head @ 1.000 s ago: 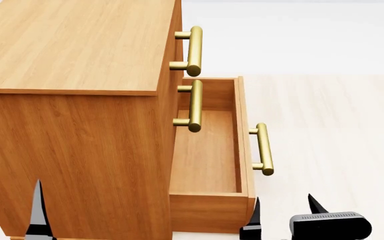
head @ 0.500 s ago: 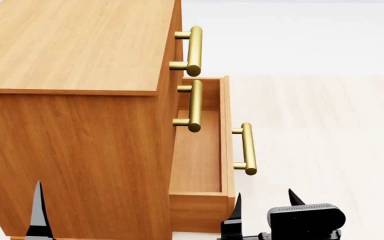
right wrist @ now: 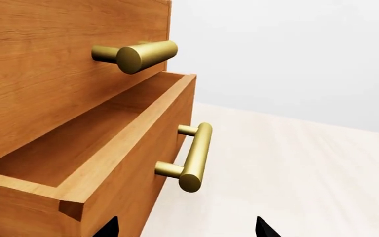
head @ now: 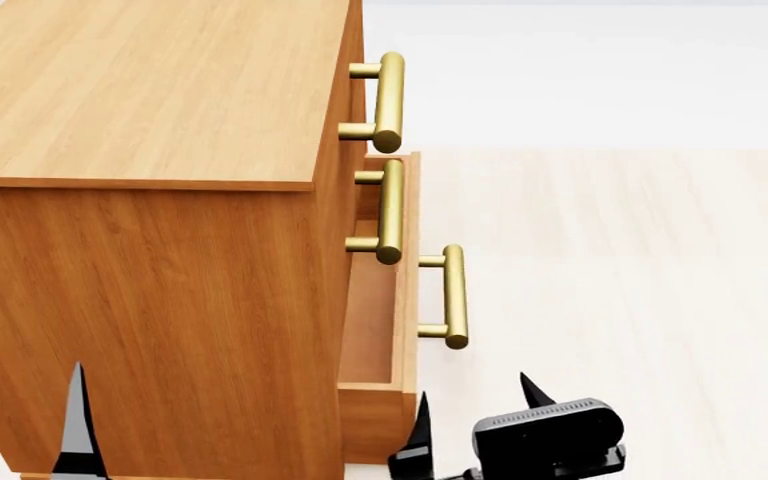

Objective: Close the bottom drawer of the cabinet.

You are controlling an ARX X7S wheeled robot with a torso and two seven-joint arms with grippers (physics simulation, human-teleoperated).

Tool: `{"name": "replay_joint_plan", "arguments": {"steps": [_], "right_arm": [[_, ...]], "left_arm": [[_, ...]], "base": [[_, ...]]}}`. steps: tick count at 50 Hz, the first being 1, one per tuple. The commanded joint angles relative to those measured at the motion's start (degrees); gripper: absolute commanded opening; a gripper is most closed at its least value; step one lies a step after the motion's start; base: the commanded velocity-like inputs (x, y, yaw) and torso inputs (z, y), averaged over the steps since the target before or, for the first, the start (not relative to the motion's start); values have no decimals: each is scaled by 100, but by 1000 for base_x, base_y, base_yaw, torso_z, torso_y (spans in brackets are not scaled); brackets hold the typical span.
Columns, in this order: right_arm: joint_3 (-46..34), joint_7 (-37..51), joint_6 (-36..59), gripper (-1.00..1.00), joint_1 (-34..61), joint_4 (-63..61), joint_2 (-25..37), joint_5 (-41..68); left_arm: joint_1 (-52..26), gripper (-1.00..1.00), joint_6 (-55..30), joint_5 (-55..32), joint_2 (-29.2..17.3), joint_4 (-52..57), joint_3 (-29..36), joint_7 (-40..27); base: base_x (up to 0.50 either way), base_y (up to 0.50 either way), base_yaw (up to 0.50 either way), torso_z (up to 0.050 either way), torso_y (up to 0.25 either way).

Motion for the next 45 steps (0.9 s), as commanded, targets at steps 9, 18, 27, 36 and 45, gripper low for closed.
{"name": "replay_joint_plan", "arguments": {"steps": [9,18,27,36,45], "right_arm": [[-243,-35,47,100,151,144,-228,134],[-370,12,91,100,183,173,-263,104],[-642,7,117,100,230,162,-332,-14],[-838,9,321,100,244,-71,-340,-41],[-1018,-173,424,100,263,-205,-264,19]], "left_arm": [[42,100,49,-26,-37,-9,20,-37],[28,100,85,-32,-48,-47,40,-45],[33,100,64,-34,-65,-2,53,-67],[27,100,52,-38,-78,7,70,-84],[37,100,36,-33,-90,25,100,-102]], "base": [[0,0,0,0,0],[0,0,0,0,0],[0,0,0,0,0],[0,0,0,0,0],[0,0,0,0,0]]}}
